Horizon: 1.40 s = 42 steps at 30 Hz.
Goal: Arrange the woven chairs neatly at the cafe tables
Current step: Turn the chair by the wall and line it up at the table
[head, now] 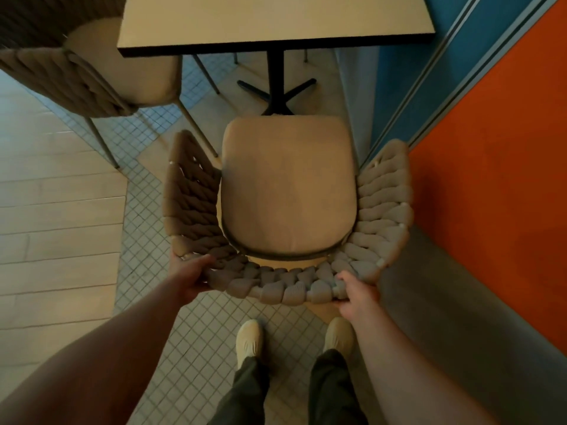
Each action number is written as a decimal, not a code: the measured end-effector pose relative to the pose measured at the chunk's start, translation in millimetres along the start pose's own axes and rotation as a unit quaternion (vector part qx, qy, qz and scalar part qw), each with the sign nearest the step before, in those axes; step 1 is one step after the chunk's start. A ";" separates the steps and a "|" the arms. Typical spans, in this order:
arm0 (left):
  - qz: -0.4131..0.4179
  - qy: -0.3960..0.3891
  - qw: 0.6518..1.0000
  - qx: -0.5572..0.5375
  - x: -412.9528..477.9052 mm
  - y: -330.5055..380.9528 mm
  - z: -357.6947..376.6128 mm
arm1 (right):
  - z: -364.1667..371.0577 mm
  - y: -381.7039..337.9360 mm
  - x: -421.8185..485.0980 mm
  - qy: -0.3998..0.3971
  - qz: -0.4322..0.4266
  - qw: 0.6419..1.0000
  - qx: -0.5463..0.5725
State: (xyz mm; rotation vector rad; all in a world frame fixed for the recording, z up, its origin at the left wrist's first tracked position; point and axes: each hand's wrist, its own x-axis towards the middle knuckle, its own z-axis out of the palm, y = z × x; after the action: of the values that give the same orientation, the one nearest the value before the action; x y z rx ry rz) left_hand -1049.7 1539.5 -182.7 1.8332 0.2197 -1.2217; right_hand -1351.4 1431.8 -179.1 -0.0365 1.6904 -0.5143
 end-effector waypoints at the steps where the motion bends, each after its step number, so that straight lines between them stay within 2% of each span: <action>1: -0.005 -0.004 1.000 -0.001 -1.0 -4.2 3.5 | -2.9 -5.0 -0.8 0.004 -0.001 1.000 0.000; 11: -0.012 0.000 1.000 -0.017 -28.0 -27.6 54.9 | -41.8 -48.2 0.3 0.018 -0.018 1.000 -0.008; 18: -0.003 0.041 0.998 -0.052 -32.7 -40.7 65.8 | -60.7 -65.3 9.6 -0.052 0.003 0.999 0.012; 21: -0.023 0.047 0.994 -0.094 -40.7 -53.8 78.2 | -61.5 -72.3 14.8 -0.064 0.018 0.997 0.035; 24: -0.059 0.020 0.988 -0.140 -44.6 -61.8 90.7 | -56.3 -70.1 19.9 -0.042 0.013 0.999 0.027; 27: -0.063 0.034 0.983 -0.167 -40.2 -66.0 92.7 | -54.6 -67.9 26.7 -0.008 0.003 1.000 0.021; 32: -0.063 0.028 0.983 -0.169 -38.8 -65.2 98.6 | -53.5 -67.2 27.2 0.033 -0.007 0.999 0.016; 38: -0.071 0.018 0.982 -0.173 -45.6 -65.6 110.6 | -57.6 -78.9 31.4 0.037 -0.034 0.999 -0.006; 42: -0.063 -0.013 0.991 -0.118 -54.9 -61.7 97.0 | -63.7 -75.7 38.4 0.044 -0.048 0.998 -0.026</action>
State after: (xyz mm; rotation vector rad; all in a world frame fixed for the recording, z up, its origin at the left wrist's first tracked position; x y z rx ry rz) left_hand -1175.6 1519.8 -184.7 1.6170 0.4533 -1.2484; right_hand -1438.8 1371.8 -182.1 -0.1353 1.7952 -0.5517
